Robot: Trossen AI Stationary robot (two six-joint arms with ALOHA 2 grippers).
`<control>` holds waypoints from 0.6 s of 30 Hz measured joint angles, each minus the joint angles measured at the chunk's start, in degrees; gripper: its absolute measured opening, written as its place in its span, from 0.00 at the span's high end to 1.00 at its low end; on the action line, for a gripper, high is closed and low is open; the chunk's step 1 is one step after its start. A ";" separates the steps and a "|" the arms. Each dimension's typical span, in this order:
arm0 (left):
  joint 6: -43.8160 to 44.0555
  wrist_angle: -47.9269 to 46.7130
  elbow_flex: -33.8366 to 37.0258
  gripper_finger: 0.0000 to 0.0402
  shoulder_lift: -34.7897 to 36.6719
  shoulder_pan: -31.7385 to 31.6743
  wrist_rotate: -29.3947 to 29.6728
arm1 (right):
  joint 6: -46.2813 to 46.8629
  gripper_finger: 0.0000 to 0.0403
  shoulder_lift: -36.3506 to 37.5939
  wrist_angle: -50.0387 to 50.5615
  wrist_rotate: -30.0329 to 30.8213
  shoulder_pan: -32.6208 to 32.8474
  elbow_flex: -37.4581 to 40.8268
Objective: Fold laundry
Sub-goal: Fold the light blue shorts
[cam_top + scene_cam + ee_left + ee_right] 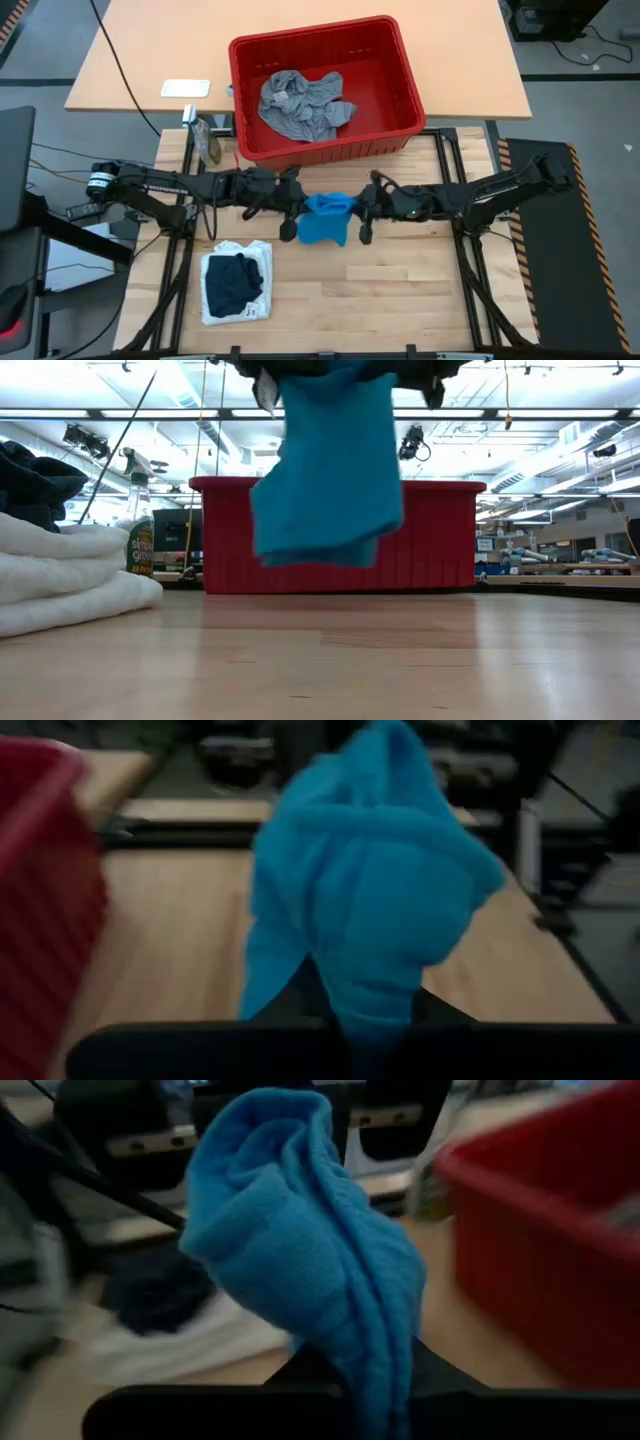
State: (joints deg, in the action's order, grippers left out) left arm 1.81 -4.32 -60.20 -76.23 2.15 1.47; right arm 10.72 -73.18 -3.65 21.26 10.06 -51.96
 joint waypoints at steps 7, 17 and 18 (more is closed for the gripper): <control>-2.47 3.50 0.00 0.87 -0.70 -0.84 0.43 | -14.96 0.95 3.71 4.28 12.44 3.79 -0.07; 12.45 0.88 0.72 0.99 -17.79 11.37 0.44 | 21.80 0.95 -11.43 10.63 6.95 16.11 3.79; 15.89 1.31 0.72 0.99 -19.93 12.47 0.44 | 26.43 0.95 -13.74 9.82 5.92 17.73 3.98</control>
State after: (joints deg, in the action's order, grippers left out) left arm 17.70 -3.01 -59.48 -96.15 14.62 1.91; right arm 37.15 -86.92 6.17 27.18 27.79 -47.99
